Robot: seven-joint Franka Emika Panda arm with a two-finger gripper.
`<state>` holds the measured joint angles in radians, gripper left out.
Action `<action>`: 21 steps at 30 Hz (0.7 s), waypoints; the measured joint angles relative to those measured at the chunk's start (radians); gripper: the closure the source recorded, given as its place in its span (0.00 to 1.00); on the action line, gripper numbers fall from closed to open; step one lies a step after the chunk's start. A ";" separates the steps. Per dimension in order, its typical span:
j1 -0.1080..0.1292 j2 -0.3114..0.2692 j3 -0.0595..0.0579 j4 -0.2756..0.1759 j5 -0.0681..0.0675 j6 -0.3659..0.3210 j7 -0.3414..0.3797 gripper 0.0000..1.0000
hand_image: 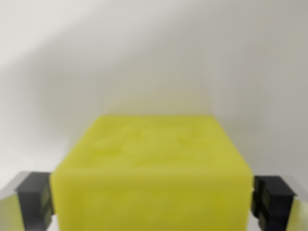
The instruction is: Pick yellow cube
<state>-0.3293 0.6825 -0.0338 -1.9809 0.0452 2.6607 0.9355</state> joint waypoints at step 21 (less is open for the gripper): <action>0.000 -0.016 0.000 -0.005 0.000 -0.010 0.001 1.00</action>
<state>-0.3290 0.6660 -0.0339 -1.9863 0.0454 2.6504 0.9369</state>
